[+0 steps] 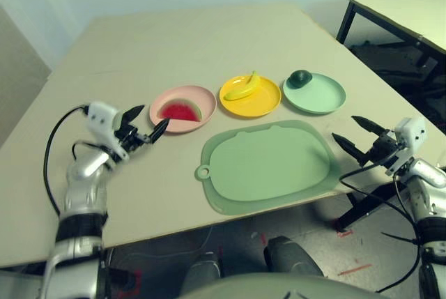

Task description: Place the fruits into color-matched plates.

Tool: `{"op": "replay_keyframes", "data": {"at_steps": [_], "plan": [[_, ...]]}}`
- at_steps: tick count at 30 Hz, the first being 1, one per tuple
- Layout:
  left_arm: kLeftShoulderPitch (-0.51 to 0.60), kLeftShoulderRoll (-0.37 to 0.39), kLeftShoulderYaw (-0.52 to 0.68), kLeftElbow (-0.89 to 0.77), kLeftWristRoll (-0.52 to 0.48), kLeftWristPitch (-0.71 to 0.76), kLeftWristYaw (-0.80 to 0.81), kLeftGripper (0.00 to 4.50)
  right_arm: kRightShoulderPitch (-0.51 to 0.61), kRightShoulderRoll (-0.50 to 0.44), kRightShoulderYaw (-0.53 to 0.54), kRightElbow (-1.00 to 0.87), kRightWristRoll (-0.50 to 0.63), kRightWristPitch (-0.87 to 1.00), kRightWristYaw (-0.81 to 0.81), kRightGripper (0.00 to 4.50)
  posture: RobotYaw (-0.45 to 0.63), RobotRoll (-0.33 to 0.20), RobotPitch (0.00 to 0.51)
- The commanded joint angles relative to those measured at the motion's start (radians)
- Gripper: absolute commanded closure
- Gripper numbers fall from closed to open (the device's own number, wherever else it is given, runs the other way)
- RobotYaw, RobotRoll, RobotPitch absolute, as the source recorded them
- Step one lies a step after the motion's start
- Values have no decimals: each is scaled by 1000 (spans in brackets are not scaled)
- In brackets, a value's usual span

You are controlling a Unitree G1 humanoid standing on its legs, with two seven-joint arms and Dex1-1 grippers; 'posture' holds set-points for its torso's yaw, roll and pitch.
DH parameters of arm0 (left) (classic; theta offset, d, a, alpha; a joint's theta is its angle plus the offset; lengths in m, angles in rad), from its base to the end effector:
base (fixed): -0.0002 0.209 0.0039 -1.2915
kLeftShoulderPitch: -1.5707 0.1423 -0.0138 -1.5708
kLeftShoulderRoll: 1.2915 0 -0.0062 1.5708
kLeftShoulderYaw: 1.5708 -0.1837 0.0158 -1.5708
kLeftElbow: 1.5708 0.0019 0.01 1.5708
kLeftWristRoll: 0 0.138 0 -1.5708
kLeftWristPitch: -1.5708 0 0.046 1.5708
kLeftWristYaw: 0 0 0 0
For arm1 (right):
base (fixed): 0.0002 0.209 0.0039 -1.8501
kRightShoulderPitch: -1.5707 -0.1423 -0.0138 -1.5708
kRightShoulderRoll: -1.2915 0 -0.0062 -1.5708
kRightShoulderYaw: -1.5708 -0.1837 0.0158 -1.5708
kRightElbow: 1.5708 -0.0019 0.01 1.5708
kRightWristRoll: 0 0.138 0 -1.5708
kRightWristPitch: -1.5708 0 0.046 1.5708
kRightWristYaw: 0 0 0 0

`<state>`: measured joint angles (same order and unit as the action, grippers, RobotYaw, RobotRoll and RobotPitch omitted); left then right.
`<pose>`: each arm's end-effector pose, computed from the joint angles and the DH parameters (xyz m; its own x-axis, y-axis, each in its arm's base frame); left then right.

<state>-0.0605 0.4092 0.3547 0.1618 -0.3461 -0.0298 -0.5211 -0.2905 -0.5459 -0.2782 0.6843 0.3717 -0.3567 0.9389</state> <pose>0.2001 0.2959 0.0728 0.9872 -0.1498 0.0553 0.1472 0.9879 0.0487 0.2296 -0.3272 0.0661 0.8824 0.4689 0.0389 -0.4578 0.8747 -0.1594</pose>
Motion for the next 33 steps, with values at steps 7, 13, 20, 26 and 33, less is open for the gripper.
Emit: {"op": "replay_keyframes", "data": {"at_steps": [7,13,20,26,33], "plan": [[195,-176,-11,-252,-19,105,200,32,-30,-24,-38,114,14,-40,21,0,-125,0,49],[165,-140,-36,-194,8,74,170,32,-31,-42,-51,122,20,-31,31,0,-125,0,62],[131,-136,-113,-167,62,35,139,32,-11,-59,-74,114,30,-17,40,0,-131,0,77],[135,-165,-194,-193,112,12,148,32,-37,-106,-101,170,31,-20,46,0,-134,0,76],[147,-180,-229,-219,132,18,160,32,-69,-138,-115,238,21,-40,57,0,-150,0,76]]}}
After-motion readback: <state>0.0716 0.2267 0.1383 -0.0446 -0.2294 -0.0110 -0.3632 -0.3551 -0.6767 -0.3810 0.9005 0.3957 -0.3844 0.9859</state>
